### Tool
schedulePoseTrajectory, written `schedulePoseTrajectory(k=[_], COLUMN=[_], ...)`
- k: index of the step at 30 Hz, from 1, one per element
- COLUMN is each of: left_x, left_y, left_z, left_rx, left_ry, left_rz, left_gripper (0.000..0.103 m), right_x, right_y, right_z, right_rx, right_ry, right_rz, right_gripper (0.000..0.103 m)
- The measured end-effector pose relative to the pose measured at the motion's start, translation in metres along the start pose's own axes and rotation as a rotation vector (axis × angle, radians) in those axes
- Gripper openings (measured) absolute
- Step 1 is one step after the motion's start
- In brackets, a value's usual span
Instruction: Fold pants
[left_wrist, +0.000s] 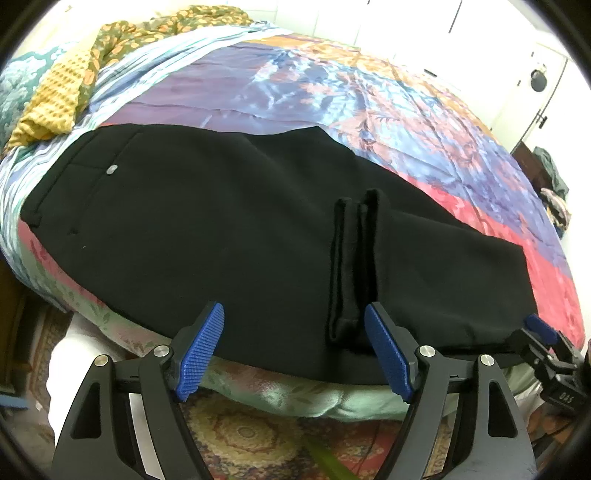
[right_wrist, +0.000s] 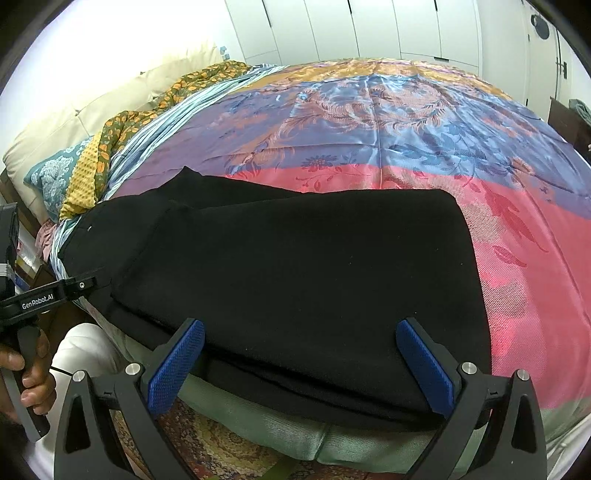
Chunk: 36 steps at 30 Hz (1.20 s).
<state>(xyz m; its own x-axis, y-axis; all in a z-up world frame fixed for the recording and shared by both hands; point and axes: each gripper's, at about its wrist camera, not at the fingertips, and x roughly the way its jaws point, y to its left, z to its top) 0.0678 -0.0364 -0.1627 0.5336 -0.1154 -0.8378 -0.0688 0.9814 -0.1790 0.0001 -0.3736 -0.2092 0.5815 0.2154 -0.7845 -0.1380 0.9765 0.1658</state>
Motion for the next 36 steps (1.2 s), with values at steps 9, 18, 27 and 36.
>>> schedulePoseTrajectory(k=[9,18,27,36], left_x=[-0.002,-0.002,-0.004,-0.005], left_y=[0.003,0.004,0.013,0.028], left_z=[-0.001,-0.001,-0.002,-0.008], left_rx=[-0.004,-0.003,-0.023,-0.065], left_ry=[-0.004,-0.001,-0.008,-0.002], left_rz=[0.004,0.004,0.012,0.028], left_gripper=[0.08,0.08,0.08,0.081], right_x=[-0.012,-0.017,-0.019,-0.016], right_y=[-0.002,-0.001,-0.002,0.001], right_z=[0.004,0.008,0.009,0.008], right_rx=[0.016,0.011,0.013,0.003], right_ry=[-0.057,-0.087,-0.096,-0.083], right_rz=[0.0,-0.003,-0.006,0.0], right_gripper=[0.103,0.103,0.103,0.103])
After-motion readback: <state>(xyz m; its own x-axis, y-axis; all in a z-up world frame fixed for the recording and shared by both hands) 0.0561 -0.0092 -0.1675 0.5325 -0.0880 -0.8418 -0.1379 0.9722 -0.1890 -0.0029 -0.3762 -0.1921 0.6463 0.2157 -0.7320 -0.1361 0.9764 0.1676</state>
